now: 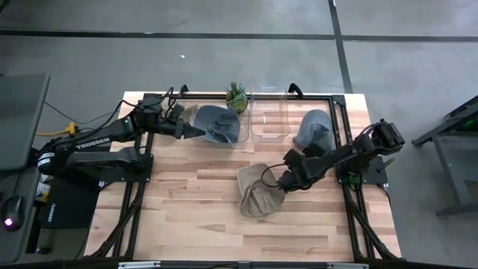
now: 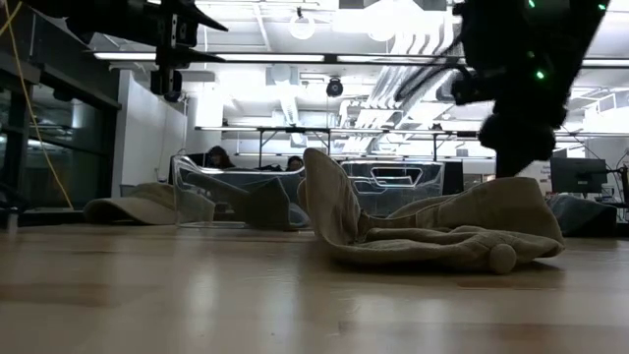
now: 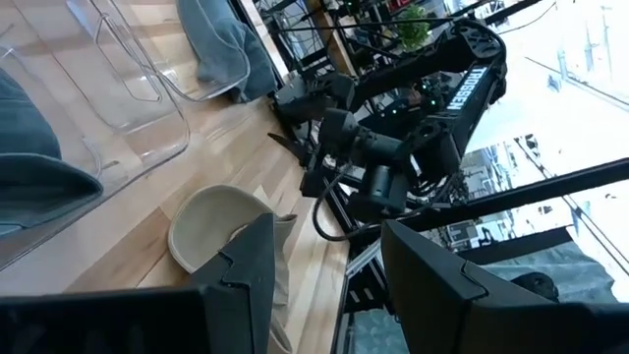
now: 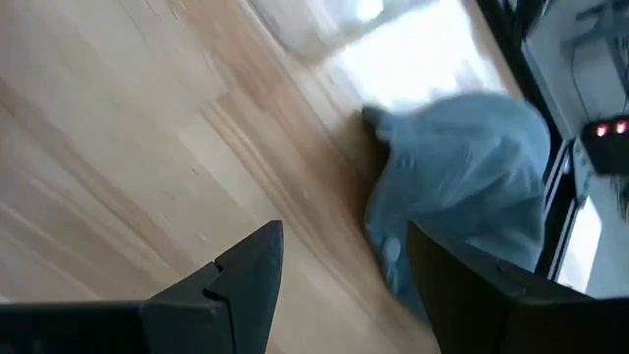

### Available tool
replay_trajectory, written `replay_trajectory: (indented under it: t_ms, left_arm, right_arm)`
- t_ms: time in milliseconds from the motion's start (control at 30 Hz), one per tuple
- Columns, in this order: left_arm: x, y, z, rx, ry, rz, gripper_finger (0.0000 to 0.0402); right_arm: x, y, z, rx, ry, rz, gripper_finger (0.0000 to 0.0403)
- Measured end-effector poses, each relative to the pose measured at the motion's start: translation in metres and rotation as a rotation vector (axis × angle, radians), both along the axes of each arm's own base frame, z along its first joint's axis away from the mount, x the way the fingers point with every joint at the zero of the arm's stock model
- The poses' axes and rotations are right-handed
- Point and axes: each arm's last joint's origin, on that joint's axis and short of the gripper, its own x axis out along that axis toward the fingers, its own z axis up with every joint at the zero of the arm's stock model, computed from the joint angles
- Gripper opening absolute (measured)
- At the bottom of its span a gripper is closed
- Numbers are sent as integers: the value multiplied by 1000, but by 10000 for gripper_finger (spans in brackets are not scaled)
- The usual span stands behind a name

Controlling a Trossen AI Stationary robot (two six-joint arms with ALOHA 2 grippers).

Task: Pick & Place hat
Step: Put the gray cap into the left transparent bin

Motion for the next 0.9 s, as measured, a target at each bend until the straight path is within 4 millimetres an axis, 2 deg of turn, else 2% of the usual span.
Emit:
replay_trajectory:
  t_ms: [300, 500, 633, 900]
  left_arm:
    - [-1, 0, -5, 55, 43, -6, 149]
    - [-2, 1, -8, 82, 82, 19, 149]
    - [-2, 0, -9, 97, 90, 14, 149]
    - [-3, 0, -12, 85, 124, 11, 149]
  right_arm:
    - [-6, -4, -16, -59, -41, 13, 211]
    - [-3, -10, -33, 17, -93, 7, 212]
    - [-4, -19, -40, 87, -61, -11, 214]
    - [-8, -40, -46, 72, -23, -89, 228]
